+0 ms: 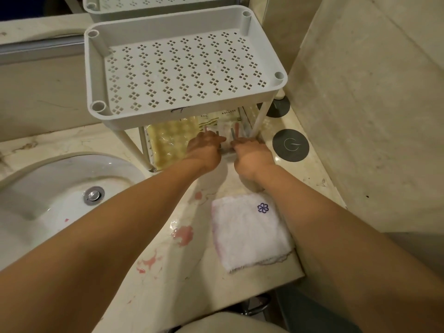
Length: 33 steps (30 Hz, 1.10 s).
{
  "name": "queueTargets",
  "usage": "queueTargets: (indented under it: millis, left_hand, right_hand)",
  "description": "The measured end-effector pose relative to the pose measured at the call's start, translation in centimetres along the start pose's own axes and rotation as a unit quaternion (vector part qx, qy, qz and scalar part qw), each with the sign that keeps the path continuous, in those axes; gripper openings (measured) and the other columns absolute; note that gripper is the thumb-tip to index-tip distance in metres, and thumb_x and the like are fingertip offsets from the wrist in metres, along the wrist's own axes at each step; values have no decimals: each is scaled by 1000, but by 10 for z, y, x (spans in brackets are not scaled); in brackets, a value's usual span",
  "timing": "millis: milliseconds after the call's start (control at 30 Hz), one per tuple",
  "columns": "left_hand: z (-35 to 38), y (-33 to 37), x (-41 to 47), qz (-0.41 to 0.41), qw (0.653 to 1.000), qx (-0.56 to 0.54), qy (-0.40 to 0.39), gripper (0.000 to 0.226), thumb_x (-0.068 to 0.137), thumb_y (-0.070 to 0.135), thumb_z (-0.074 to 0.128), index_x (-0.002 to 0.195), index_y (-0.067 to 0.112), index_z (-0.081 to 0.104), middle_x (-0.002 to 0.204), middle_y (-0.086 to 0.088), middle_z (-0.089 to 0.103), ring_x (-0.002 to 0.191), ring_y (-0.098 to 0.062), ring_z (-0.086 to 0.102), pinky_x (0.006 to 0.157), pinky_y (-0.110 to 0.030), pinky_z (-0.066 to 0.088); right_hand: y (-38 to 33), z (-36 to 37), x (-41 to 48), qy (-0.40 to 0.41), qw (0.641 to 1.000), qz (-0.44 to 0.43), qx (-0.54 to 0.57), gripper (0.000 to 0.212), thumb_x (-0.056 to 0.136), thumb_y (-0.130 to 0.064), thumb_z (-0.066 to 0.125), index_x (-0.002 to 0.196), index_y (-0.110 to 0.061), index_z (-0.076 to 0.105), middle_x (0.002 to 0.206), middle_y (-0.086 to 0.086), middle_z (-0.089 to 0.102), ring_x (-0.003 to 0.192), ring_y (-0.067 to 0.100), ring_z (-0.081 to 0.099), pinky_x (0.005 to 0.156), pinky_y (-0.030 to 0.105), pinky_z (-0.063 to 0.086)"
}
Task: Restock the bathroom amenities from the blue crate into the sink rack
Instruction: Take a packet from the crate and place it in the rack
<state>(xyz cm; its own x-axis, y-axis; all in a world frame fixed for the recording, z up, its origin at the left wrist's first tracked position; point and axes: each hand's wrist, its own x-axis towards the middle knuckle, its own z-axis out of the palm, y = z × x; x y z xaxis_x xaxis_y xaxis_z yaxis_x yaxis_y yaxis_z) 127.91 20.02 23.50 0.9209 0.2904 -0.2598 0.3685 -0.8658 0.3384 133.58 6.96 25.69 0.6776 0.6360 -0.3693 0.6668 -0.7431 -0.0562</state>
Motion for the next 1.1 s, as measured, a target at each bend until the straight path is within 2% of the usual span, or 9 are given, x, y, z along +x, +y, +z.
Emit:
queueTargets:
  millis: [167, 333, 433, 533, 667, 833, 1000, 1100]
  left_hand:
    - [-9, -3, -25, -12, 1000, 23, 11, 49, 93, 22, 52, 140, 33, 46, 146, -4, 43, 133, -27, 39, 107, -40, 37]
    - [-14, -9, -59, -19, 999, 5, 27, 58, 87, 24, 61, 142, 29, 44, 142, -4, 47, 127, -27, 45, 101, -41, 44]
    - [-13, -16, -79, -27, 999, -3, 43, 60, 85, 22, 63, 141, 23, 43, 137, -6, 51, 121, -26, 50, 91, -39, 50]
    - [-12, -26, -100, -52, 997, -19, 52, 60, 84, 24, 65, 139, 22, 43, 135, -4, 50, 119, -23, 51, 87, -38, 51]
    - [-13, -40, -126, -83, 994, -14, 68, 57, 84, 27, 66, 137, 23, 44, 133, -2, 51, 117, -22, 54, 86, -38, 50]
    - [-11, -60, -157, -124, 989, -7, 84, 57, 85, 30, 66, 137, 24, 44, 135, 0, 49, 122, -21, 48, 90, -37, 47]
    - [-10, -86, -194, -176, 979, -27, 102, 58, 85, 32, 66, 138, 24, 43, 134, 0, 49, 122, -20, 48, 89, -37, 47]
    - [-8, -103, -221, -214, 969, -39, 119, 58, 86, 33, 66, 138, 25, 43, 136, 1, 48, 123, -19, 49, 89, -38, 49]
  right_hand:
    - [-6, -3, -19, 35, 999, -17, -13, 52, 90, -17, 52, 141, -20, 45, 142, 8, 49, 131, 31, 44, 108, 45, 38]
    - [-21, -9, -38, 59, 997, -41, -7, 54, 86, -16, 56, 139, -20, 47, 135, 6, 53, 126, 29, 47, 106, 43, 37]
    - [-35, -11, -47, 52, 996, -67, 17, 57, 83, -13, 59, 138, -17, 48, 131, 7, 53, 120, 28, 51, 96, 39, 46]
    - [-50, -11, -54, 49, 994, -91, 20, 51, 80, -12, 61, 130, -14, 52, 125, 7, 55, 115, 27, 52, 86, 35, 46]
    - [-71, -8, -61, 50, 993, -110, 17, 56, 81, -15, 62, 135, -16, 50, 132, 6, 52, 123, 26, 48, 95, 38, 46]
    - [-99, -3, -68, 45, 988, -147, 8, 56, 84, -19, 60, 138, -17, 46, 134, 5, 50, 125, 26, 45, 94, 36, 42]
    - [-135, 0, -72, 33, 981, -194, 1, 62, 84, -20, 59, 143, -19, 41, 138, 5, 47, 129, 26, 42, 99, 36, 39]
    - [-162, 5, -79, 23, 972, -233, 2, 64, 84, -20, 59, 144, -22, 40, 141, 3, 46, 131, 25, 41, 98, 37, 41]
